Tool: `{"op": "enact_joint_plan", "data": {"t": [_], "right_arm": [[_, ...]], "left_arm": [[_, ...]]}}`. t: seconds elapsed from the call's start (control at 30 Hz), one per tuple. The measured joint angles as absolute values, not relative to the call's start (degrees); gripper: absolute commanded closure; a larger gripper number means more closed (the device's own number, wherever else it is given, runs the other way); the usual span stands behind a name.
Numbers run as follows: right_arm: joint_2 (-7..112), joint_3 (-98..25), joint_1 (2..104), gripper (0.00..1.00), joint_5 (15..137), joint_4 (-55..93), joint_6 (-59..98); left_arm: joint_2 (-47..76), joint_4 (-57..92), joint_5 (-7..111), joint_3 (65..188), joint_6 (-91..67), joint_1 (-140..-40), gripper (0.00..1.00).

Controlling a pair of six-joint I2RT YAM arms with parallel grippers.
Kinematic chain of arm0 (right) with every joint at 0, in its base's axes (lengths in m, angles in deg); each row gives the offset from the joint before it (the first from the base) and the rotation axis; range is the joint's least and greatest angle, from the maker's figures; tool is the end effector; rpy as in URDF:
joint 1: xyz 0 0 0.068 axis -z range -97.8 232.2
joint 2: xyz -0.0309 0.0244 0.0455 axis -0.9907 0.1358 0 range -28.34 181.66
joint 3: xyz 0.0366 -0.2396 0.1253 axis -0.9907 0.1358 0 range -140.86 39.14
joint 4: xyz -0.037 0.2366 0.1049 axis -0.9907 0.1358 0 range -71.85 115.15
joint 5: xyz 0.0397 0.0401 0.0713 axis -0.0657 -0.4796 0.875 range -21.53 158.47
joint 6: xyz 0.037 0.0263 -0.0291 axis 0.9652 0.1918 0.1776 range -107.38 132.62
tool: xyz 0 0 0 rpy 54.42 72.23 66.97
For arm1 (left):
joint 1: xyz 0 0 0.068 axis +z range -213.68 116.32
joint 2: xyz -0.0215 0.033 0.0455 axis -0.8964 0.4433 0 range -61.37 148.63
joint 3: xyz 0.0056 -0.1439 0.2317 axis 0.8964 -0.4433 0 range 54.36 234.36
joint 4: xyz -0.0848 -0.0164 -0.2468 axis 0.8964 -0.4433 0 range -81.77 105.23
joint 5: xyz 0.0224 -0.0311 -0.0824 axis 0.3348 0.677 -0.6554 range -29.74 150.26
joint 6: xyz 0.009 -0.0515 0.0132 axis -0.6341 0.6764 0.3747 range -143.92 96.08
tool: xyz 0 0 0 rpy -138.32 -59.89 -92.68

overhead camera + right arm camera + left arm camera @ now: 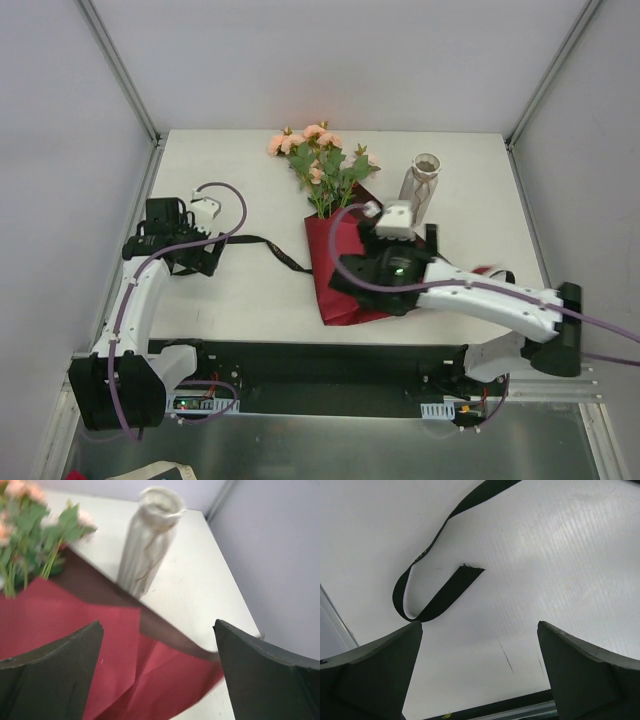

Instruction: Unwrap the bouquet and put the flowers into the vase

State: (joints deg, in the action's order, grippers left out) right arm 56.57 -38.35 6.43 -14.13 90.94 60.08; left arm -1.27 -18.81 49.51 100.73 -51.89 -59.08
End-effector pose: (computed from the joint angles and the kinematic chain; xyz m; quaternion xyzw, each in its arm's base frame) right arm 0.0983 0.2439 0.3269 -0.1284 0.7396 -0.2563 0.6090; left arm 0.2138 0.0105 0.2618 0.2210 0.9027 0.0168 0.3688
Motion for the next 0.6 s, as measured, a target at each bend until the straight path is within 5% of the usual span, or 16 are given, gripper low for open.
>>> {"op": "enact_joint_plan", "data": {"t": [0.3, 0.6], "right_arm": [[28.63, -35.29, 21.03, 0.04, -9.98, 85.45, 47.47], [24.92, -1.46, 41.53, 0.07, 39.77, 49.98, 29.94]], "left_arm": [[-1.91, -22.4, 46.85, 107.57, -51.8, -59.08, 0.01], [-2.1, -24.69, 45.47, 108.46, -51.78, -59.08, 0.01]]}}
